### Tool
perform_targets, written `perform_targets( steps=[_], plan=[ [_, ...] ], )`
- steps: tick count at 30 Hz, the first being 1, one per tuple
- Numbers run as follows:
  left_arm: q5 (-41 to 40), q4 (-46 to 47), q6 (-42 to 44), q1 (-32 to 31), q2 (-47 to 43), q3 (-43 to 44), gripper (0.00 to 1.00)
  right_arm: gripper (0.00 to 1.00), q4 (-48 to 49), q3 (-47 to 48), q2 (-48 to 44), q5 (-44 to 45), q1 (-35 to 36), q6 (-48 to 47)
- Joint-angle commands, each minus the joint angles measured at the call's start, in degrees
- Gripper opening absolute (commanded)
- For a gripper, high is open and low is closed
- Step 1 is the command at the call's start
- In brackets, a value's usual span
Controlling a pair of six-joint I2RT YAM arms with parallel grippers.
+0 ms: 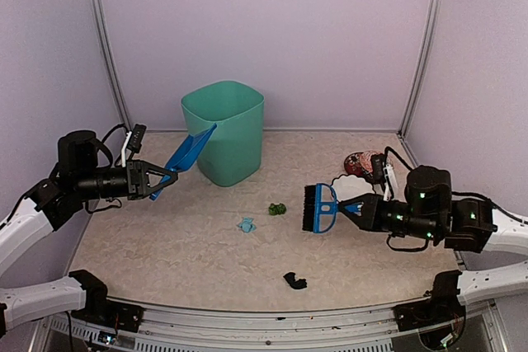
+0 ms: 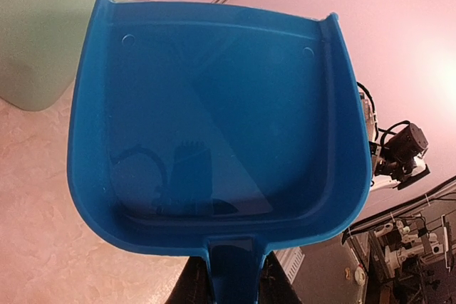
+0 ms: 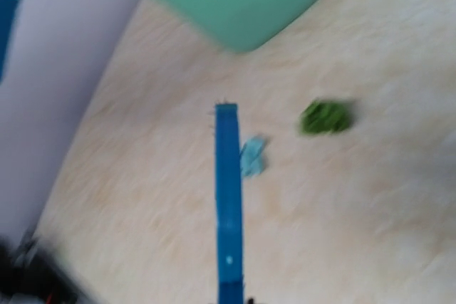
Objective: Sweep away the paper scraps from the table
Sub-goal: Sweep the paper scraps at the center of the board.
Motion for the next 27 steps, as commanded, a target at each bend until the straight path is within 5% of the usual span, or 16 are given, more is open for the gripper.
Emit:
perform_targets(
  steps=[1,6,12,18,27],
  plan=[
    [1.99,0.72,0.75,-0.19,-0.01,0.14,0.00,0.00,-8.47,-3.60,-6.20,-14.86,-0.46,-3.48],
    [2.54,0.96,0.54,-0.20,0.10,0.24,0.00,0.00,-6.55,-7.53,-5.53,-26.17,-0.43,-3.04],
    [2.46,0.96,-0.06,-0.18,-0.08,-0.27,0.00,0.00,0.57,-12.77,1.23,-29.29,-0.33,-2.12],
    [2.12,0.16,-0.30,-0.19,-0.92,-0.65,0.00,0.00,8.60,-15.00,6.95,-26.75,-0.39,-1.01],
    [1.66,-0.09,-0.69,-0.24,-1.48,-1.62,0.00,0.00,11.43,-13.78,11.76,-11.10,-0.63,2.20]
  ],
)
